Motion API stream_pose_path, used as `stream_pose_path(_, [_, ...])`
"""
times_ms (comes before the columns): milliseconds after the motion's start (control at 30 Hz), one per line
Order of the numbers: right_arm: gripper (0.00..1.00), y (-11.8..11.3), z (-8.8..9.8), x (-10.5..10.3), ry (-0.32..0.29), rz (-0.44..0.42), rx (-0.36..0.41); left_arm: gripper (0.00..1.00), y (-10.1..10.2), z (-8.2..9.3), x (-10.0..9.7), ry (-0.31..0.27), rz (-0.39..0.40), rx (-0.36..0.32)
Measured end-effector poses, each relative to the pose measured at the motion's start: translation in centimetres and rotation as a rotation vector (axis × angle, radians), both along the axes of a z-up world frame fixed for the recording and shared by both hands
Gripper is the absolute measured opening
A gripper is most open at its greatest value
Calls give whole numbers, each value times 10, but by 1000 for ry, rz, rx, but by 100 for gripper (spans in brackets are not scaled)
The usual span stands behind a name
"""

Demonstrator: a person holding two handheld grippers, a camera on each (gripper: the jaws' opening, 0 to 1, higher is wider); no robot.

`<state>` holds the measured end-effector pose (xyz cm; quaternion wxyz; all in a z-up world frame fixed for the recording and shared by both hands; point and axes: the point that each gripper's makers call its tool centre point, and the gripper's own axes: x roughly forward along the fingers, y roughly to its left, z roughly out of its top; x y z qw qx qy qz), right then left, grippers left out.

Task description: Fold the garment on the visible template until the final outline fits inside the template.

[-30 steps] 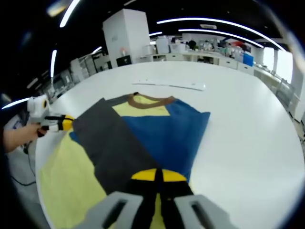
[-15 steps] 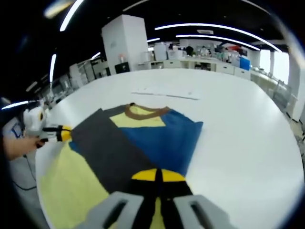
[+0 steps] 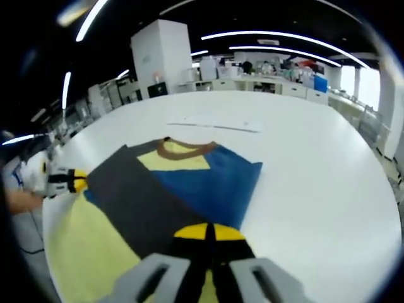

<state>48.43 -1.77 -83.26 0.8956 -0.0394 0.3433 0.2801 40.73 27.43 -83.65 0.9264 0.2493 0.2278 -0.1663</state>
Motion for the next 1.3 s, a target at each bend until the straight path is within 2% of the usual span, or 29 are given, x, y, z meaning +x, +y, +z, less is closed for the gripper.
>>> stream_pose_path(33, [0,0,1,0,-5,-2,1,0,0,1,0,5,30,-49])
stream_pose_path(100, [0,-1,2,1,-10,-7,2,0,0,3,-1,11,67,-103])
stream_pose_path(200, [0,-2,3,3,-18,-15,1,0,1,2,-1,5,77,-104])
stream_pose_path(433, [0,-4,-6,3,8,-18,-7,0,2,2,-1,6,88,-104])
stream_pose_path(533, [0,-3,-4,3,0,-14,-9,0,3,2,-2,22,105,-142])
stream_pose_path(600, [0,-4,-2,2,2,-20,2,2,2,2,-3,59,130,-220])
stream_pose_path(667, [10,-3,0,2,4,-18,23,8,10,-2,-3,85,158,-258])
stream_pose_path(700, [15,2,4,-2,4,-6,37,12,13,0,-2,80,164,-279])
stream_pose_path(767, [29,4,8,-4,-7,25,31,24,12,3,-3,91,166,-343])
stream_pose_path(833, [43,5,13,-8,-9,43,36,34,17,6,-4,92,162,-357])
stream_pose_path(933, [60,10,21,-21,13,96,74,52,9,17,-10,99,135,-400])
stream_pose_path(1000, [68,11,24,-30,23,128,86,63,3,22,-17,111,113,-417])
stream_pose_path(1067, [77,13,30,-48,31,179,84,70,-8,29,-26,133,73,-432])
stream_pose_path(1133, [84,15,31,-58,40,225,80,74,-18,38,-34,125,19,-417])
stream_pose_path(1200, [89,15,33,-70,42,254,70,77,-21,38,-36,127,-6,-418])
stream_pose_path(1300, [97,13,33,-89,51,306,48,83,-35,47,-52,145,-76,-408])
